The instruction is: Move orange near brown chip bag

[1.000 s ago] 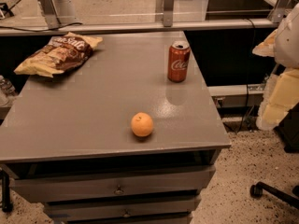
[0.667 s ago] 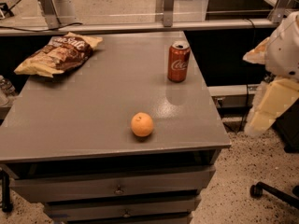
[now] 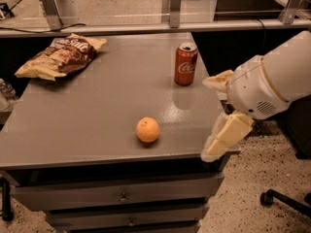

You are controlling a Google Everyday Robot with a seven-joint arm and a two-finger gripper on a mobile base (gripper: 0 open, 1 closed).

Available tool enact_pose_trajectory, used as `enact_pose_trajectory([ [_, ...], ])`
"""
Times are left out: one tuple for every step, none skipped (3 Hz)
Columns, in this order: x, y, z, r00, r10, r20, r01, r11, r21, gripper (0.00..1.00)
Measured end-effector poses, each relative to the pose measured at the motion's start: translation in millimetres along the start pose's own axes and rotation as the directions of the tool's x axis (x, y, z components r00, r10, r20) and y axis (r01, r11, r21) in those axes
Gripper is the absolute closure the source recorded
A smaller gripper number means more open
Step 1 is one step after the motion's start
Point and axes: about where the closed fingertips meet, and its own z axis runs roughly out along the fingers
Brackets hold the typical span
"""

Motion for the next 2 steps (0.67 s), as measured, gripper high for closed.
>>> enact_pose_trajectory([
  [-26,8,36,0.991,-0.025,0.131,0.03,0.9989,-0.036,0.0],
  [-42,14,64,0.976,-0.032,0.216,0.046,0.9973,-0.057,0.0],
])
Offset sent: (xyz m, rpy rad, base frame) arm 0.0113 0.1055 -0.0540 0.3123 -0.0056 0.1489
